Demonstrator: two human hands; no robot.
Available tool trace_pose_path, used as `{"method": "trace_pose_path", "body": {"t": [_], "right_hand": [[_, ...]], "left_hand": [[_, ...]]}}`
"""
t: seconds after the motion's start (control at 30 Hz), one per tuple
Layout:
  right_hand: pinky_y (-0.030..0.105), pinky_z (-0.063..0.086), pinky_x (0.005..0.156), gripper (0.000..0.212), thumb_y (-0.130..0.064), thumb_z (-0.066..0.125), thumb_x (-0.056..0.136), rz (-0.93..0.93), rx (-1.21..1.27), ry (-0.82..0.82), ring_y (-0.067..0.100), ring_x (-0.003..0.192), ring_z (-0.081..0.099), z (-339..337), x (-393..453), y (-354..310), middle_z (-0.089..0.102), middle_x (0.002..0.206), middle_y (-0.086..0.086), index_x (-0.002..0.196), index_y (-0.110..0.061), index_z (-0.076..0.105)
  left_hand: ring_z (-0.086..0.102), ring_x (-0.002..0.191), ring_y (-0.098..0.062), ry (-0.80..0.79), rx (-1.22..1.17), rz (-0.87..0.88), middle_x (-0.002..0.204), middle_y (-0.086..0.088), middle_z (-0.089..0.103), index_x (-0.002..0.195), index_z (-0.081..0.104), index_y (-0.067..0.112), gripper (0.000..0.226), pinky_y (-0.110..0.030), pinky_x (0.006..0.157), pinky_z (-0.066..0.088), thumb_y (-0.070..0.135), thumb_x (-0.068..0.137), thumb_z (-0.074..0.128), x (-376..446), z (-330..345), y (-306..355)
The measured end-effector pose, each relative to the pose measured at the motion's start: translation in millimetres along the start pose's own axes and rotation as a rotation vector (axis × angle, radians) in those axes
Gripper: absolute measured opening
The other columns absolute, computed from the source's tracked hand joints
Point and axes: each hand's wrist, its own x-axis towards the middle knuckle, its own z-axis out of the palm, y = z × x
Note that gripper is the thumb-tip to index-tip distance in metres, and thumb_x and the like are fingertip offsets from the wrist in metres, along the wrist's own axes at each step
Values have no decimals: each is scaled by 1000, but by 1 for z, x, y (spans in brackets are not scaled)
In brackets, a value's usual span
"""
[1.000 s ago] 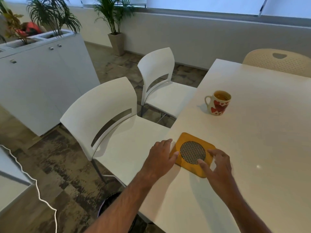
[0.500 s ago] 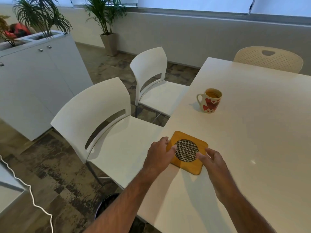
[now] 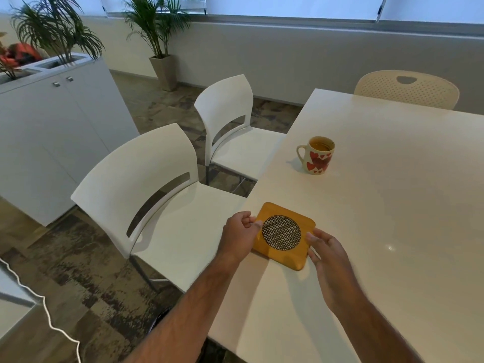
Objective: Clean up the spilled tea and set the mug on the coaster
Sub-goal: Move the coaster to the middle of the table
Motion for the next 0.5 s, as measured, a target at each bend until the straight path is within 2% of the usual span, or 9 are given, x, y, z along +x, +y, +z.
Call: {"method": "trace_pose_path", "body": {"t": [0.07, 0.13, 0.17, 0.23, 0.3, 0.43, 0.5], "right_hand": [[41, 48, 110, 84, -56, 90, 66, 11, 49, -9, 21, 127, 63, -2, -1, 0, 69, 132, 6, 134, -19, 57], [34, 53, 99, 60, -39, 78, 84, 7, 76, -1, 22, 124, 65, -3, -4, -1, 68, 132, 8, 135, -18, 55], [31, 54, 93, 57, -37, 75, 86, -5, 75, 7, 21, 122, 67, -3, -5, -1, 69, 131, 7, 135, -18, 55], [31, 54, 90, 65, -45, 80, 81, -37, 71, 27, 20, 119, 69, -6, -7, 0, 71, 128, 5, 135, -21, 55], [33, 55, 92, 70, -52, 82, 78, -45, 77, 31, 20, 118, 69, -9, -10, 0, 72, 127, 4, 135, -22, 55], [30, 56, 89, 51, -35, 71, 92, -52, 86, 37, 21, 117, 70, -23, -16, -6, 71, 127, 6, 136, -18, 53], [31, 55, 92, 59, -42, 78, 87, -66, 89, 48, 20, 118, 70, -33, -20, -9, 71, 127, 6, 135, -18, 54]], "left_hand": [[65, 112, -12, 29, 9, 12, 130, 2, 70, 145, 56, 17, 52, -24, 88, 52, 26, 96, 74, -2, 0, 2], [68, 109, -14, 74, 20, 39, 125, 4, 72, 141, 58, 21, 52, -28, 89, 57, 23, 93, 78, -5, -1, 2], [69, 107, -14, 92, 17, 51, 122, 5, 74, 139, 59, 23, 52, -32, 91, 59, 22, 91, 80, -6, -1, 1], [71, 104, -11, 114, -10, 64, 117, 8, 76, 135, 61, 25, 52, -37, 92, 62, 21, 88, 83, -7, -1, 1], [72, 102, -8, 120, -49, 69, 113, 11, 77, 133, 63, 26, 52, -36, 90, 63, 21, 87, 85, -10, 1, 2], [73, 96, -4, 108, -102, 97, 103, 15, 78, 127, 66, 29, 48, -29, 83, 62, 17, 85, 86, -19, 8, 10], [74, 95, -4, 99, -102, 113, 102, 16, 78, 124, 67, 30, 46, -28, 80, 62, 17, 85, 86, -25, 15, 14]]}}
